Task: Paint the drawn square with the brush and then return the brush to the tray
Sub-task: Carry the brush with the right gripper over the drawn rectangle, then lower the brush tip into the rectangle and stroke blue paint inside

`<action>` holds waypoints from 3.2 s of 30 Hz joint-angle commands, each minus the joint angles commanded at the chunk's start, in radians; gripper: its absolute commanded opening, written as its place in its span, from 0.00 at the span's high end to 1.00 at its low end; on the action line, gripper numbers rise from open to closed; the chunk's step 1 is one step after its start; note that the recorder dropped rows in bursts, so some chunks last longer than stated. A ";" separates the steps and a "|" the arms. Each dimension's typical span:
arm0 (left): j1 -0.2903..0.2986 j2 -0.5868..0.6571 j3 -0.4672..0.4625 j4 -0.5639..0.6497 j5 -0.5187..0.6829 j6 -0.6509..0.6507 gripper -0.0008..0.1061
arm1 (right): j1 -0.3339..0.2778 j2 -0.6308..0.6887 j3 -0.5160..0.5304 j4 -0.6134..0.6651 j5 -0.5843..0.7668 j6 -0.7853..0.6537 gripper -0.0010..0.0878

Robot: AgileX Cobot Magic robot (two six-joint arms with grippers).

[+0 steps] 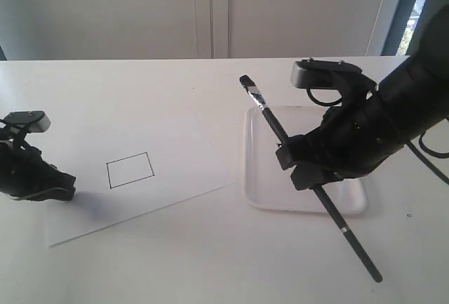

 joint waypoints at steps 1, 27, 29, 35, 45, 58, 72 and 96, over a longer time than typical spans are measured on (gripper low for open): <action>0.000 0.005 0.000 -0.011 0.000 0.000 0.99 | 0.006 0.009 -0.012 0.000 0.009 -0.002 0.99; -0.037 0.072 -0.070 -0.036 0.082 0.005 0.99 | 0.208 0.306 -0.247 -0.001 0.076 -0.003 0.99; -0.057 0.072 -0.070 -0.033 0.069 0.005 0.99 | 0.223 0.339 -0.270 -0.001 0.076 0.000 0.99; -0.081 0.072 -0.070 -0.029 0.045 -0.004 0.99 | 0.258 0.426 -0.326 -0.007 0.076 0.024 0.99; -0.081 0.072 -0.070 -0.029 0.041 -0.006 0.99 | 0.289 0.545 -0.390 -0.027 0.058 0.050 0.99; -0.081 0.072 -0.070 -0.029 0.045 -0.006 0.99 | 0.299 0.614 -0.487 -0.052 0.060 0.093 0.99; -0.081 0.072 -0.070 -0.034 0.040 -0.006 0.99 | 0.299 0.638 -0.535 -0.109 0.124 0.141 0.99; -0.081 0.072 -0.070 -0.052 0.143 -0.006 0.99 | 0.299 0.660 -0.535 -0.109 0.159 0.158 0.99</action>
